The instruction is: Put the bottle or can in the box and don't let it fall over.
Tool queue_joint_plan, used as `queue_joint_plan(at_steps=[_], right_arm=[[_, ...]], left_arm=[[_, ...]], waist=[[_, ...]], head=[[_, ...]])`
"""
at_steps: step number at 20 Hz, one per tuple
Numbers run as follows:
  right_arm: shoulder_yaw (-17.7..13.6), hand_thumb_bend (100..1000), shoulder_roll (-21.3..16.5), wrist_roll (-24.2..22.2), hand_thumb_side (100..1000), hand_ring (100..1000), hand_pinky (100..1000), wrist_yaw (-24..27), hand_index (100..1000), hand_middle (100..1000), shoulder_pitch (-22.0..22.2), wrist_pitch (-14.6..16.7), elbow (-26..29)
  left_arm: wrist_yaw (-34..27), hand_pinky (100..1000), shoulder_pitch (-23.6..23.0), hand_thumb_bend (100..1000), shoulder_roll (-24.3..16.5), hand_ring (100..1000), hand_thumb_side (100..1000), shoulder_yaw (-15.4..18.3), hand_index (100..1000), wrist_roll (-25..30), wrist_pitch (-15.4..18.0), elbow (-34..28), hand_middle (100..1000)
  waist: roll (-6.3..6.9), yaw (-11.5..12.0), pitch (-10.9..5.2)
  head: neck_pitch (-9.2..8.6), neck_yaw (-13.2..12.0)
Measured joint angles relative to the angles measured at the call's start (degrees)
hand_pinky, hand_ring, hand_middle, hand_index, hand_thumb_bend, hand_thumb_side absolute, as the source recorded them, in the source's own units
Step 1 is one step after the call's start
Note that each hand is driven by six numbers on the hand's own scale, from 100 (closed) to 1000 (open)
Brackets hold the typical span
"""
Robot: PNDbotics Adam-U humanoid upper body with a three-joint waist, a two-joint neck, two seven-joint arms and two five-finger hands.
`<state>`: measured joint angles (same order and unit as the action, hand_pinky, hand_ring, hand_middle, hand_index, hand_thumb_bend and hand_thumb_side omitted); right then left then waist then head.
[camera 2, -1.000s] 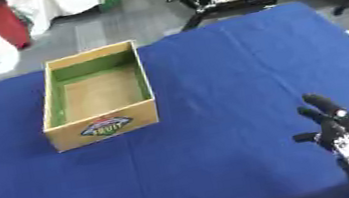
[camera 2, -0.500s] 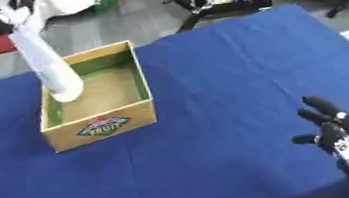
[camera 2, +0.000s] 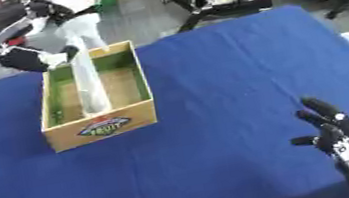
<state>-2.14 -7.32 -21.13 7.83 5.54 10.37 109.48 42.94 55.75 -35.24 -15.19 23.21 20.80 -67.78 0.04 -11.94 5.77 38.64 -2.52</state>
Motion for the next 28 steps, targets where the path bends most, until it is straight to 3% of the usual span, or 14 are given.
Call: queue_joint_plan(at_steps=[3,5,8,11,15,18,24,28], right_arm=[[-0.22,100,0.0,0.1,708,1000,742,0.0,977,1000,0.02,0.09,0.0],[-0.34,100,0.0,0.15,708,1000,742,-0.02,977,1000,0.04,0.11,0.0],[-0.53,100,0.01,0.33,711,1000,742,-0.06,977,1000,0.11,0.17,-0.01],[-0.67,100,0.05,0.49,716,1000,742,-0.08,977,1000,0.31,0.17,-0.01],[-0.68,100,0.31,0.49,717,1000,742,-0.08,977,1000,0.52,0.17,-0.01],[-0.68,100,0.59,0.5,717,1000,742,-0.08,977,1000,0.56,0.15,-0.01],[-0.32,100,0.59,0.17,718,1000,741,-0.04,976,1000,0.9,-0.11,-0.02],[0.09,100,0.59,-0.24,722,1000,740,0.04,976,1000,1.38,-0.28,-0.16]], left_arm=[[-4.18,787,-3.43,558,-4.29,788,745,2.55,890,1.49,-1.07,-5.91,743],[-8.69,749,-7.74,531,-7.86,753,720,5.39,875,-0.53,-2.95,-11.65,703],[-17.25,704,-17.65,486,-11.82,712,698,11.53,859,-7.39,-7.33,-21.15,657],[-25.72,659,-29.35,461,-11.59,670,682,18.06,845,-16.34,-11.57,-29.39,617],[-30.72,640,-42.55,451,-4.59,652,687,23.24,846,-24.01,-15.03,-37.15,602],[-30.77,621,-48.1,438,3.15,632,681,25.09,841,-26.28,-16.74,-39.99,586],[-30.42,602,-50.69,409,17.28,613,671,26.89,830,-29.49,-19.22,-38.34,569],[-30.58,601,-50.76,401,20.04,612,671,26.81,828,-30.36,-19.67,-36.13,566]], waist=[[0.18,0.64,0.0],[0.19,1.26,0.0],[-0.01,2.61,-0.01],[-0.46,3.83,0.04],[-0.73,5.02,0.24],[-1.04,5.92,0.2],[-1.32,6.16,-0.62],[-1.38,6.17,-1.3]], head=[[-0.03,0.68],[-0.04,1.09],[-0.05,1.27],[0.0,1.05],[0.28,0.15],[1.25,-0.91],[3.63,-3.72],[4.73,-4.67]])
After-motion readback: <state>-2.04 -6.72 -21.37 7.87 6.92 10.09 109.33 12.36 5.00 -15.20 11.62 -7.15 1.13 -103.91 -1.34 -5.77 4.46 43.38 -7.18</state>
